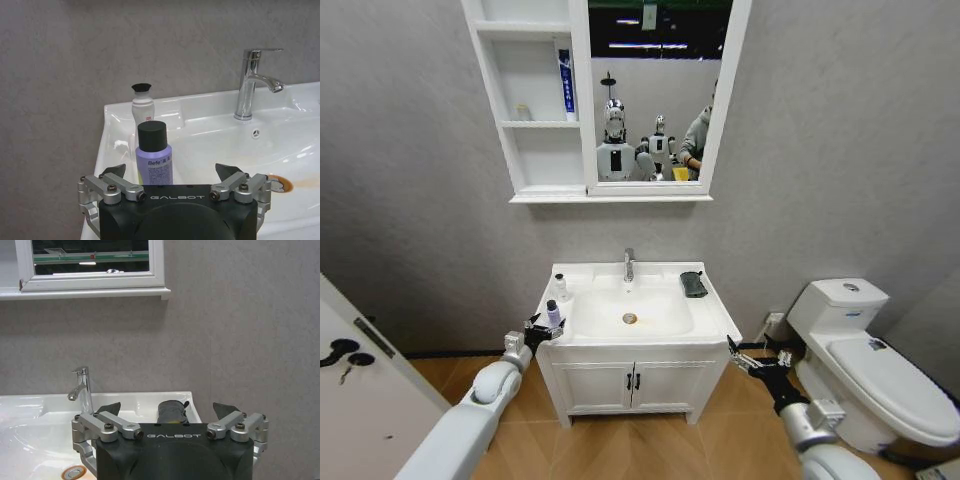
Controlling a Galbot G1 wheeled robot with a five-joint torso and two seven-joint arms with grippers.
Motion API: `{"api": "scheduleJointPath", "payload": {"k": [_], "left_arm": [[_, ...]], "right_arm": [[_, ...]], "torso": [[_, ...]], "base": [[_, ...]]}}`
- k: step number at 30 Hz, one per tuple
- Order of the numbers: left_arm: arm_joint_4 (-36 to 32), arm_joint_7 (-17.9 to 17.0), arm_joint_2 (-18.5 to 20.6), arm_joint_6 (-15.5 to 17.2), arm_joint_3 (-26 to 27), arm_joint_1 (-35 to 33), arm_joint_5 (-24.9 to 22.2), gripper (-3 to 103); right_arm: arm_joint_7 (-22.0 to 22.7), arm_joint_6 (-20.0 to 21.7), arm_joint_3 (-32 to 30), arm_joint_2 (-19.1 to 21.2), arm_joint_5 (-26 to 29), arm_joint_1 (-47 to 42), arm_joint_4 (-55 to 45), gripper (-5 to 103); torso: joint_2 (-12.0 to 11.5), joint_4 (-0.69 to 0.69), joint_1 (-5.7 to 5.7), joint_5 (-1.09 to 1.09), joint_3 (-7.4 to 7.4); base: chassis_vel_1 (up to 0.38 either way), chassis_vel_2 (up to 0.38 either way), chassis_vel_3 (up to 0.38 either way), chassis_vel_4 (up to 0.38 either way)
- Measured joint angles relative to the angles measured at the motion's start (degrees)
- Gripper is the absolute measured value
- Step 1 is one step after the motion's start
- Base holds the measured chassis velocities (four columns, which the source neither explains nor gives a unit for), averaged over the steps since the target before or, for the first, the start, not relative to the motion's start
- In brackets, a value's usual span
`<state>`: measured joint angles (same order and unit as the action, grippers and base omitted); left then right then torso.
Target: Move facial cleanser and shampoo from washbasin to cabinet, then wipe washbasin with towel.
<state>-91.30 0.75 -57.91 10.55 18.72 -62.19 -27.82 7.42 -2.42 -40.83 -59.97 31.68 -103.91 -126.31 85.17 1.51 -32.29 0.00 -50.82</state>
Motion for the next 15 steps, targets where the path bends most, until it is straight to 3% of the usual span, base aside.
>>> {"api": "scheduleJointPath", "payload": {"k": [15], "left_arm": [[8.19,0.26,-3.81,-1.78,-1.45,5.61,2.11,100]], "right_arm": [[0.50,0.18,-0.97,0.61,0.33,-0.58,0.17,100]], "torso": [[0.00,0.00,0.00,0.00,0.00]], "base": [[0.000,0.000,0.000,0.000]]}}
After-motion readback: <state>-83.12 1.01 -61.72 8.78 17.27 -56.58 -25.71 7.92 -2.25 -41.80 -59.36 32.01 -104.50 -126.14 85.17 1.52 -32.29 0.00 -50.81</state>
